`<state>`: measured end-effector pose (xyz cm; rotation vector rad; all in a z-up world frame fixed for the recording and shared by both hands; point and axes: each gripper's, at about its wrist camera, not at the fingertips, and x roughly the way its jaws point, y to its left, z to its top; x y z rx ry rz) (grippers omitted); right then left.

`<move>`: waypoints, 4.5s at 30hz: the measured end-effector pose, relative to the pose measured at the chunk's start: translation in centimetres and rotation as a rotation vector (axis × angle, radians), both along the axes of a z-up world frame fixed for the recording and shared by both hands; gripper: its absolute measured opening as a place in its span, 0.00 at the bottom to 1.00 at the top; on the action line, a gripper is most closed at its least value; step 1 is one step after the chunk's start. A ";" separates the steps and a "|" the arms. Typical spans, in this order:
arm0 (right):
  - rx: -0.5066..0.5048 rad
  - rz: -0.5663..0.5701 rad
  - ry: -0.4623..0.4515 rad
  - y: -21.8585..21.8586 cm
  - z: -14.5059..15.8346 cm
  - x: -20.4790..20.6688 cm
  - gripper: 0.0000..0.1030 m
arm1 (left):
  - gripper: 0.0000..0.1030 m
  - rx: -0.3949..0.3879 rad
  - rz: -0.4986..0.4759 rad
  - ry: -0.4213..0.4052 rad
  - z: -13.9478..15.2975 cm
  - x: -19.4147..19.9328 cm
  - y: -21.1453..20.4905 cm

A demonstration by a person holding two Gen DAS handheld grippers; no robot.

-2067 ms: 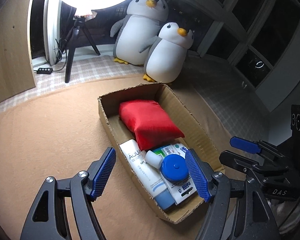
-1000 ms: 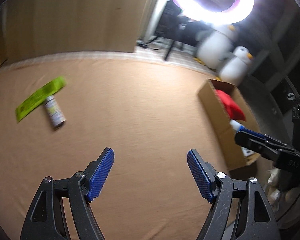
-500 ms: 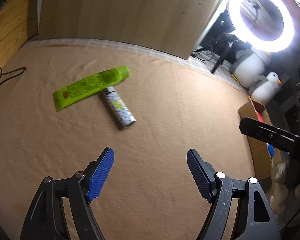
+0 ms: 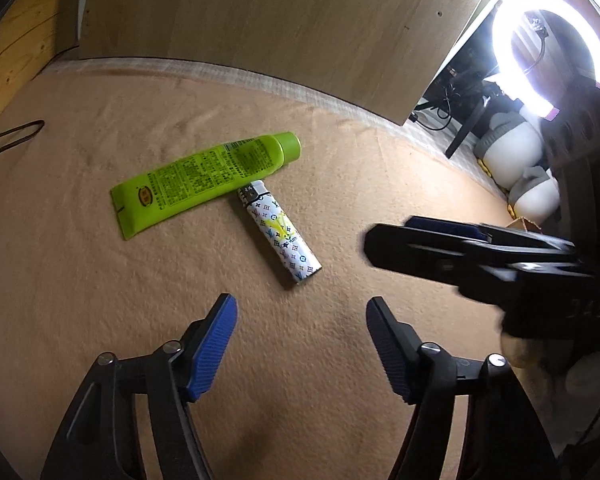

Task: Organize objects
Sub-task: 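Close the right gripper on the patterned lighter, then carry the lighter with the right gripper and release it into the box, then move the left gripper to the lime-green tube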

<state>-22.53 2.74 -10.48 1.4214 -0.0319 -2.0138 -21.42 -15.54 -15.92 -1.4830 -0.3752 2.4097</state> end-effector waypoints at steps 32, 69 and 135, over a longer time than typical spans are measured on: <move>0.186 0.162 -0.080 -7.0 -5.1 -3.1 0.20 | 0.48 0.146 -0.021 -0.004 -3.0 -3.7 0.6; 0.103 -0.323 0.066 24.3 4.0 5.5 0.20 | 0.46 0.165 -0.513 0.091 6.2 5.7 32.5; 0.007 -0.609 0.103 35.4 3.8 11.7 0.60 | 0.74 -0.016 -0.447 0.098 7.2 6.5 29.3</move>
